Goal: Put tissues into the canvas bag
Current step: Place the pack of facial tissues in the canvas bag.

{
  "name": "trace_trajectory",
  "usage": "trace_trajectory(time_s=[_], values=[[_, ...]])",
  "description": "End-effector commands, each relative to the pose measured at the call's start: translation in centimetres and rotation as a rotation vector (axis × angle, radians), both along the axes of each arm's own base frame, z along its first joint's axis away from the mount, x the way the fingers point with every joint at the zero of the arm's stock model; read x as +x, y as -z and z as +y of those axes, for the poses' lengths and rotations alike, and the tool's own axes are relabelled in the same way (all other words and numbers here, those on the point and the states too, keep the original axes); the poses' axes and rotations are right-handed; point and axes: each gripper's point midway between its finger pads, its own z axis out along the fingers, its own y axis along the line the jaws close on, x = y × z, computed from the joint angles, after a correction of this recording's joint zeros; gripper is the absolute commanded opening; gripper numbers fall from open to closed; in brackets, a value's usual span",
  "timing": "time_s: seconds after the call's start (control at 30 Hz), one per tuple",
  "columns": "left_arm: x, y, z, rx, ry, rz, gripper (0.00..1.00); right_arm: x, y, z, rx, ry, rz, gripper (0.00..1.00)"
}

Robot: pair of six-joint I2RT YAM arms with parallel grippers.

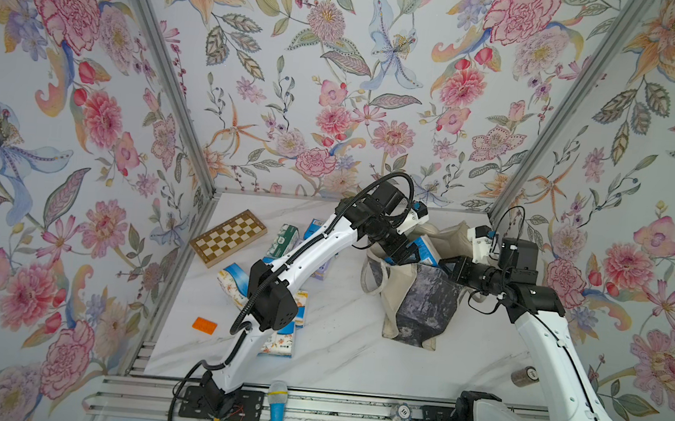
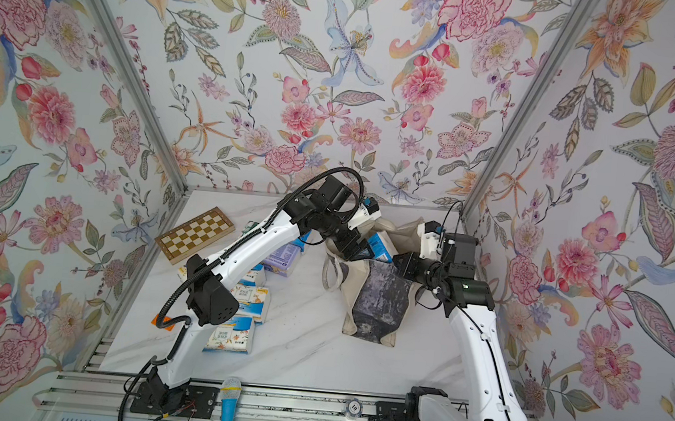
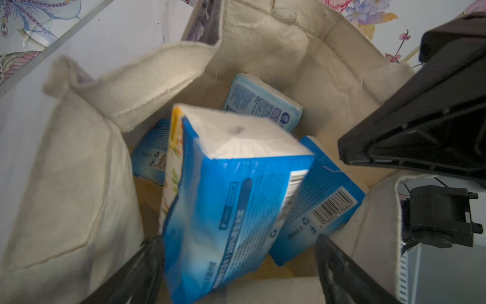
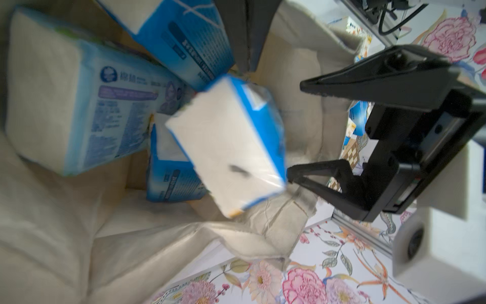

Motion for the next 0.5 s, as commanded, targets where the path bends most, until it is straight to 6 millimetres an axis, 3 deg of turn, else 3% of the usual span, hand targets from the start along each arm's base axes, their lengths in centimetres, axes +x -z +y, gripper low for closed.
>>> trace_trajectory(time_s=[0.0, 0.13, 0.2, 0.27, 0.47], values=[[0.1, -0.3, 0.2, 0.016, -0.016, -0.012, 0.99, -3.2, 1.8, 1.7, -0.020, -0.103, 0.112, 0.04], [0.6, -1.9, 0.4, -0.015, -0.030, -0.047, 0.96, -4.0, 2.7, 2.0, -0.038, -0.113, 0.142, 0.04], [1.0, -3.1, 0.7, -0.039, -0.047, -0.069, 0.80, -4.1, 2.5, 1.8, -0.045, -0.105, 0.134, 0.05], [1.5, -4.4, 1.1, -0.059, -0.073, -0.097, 0.70, -3.9, 2.1, 1.7, -0.052, -0.097, 0.120, 0.05], [3.9, -7.4, 4.5, -0.087, -0.218, -0.178, 0.57, -3.2, 0.9, 1.0, -0.095, -0.067, 0.076, 0.07]])
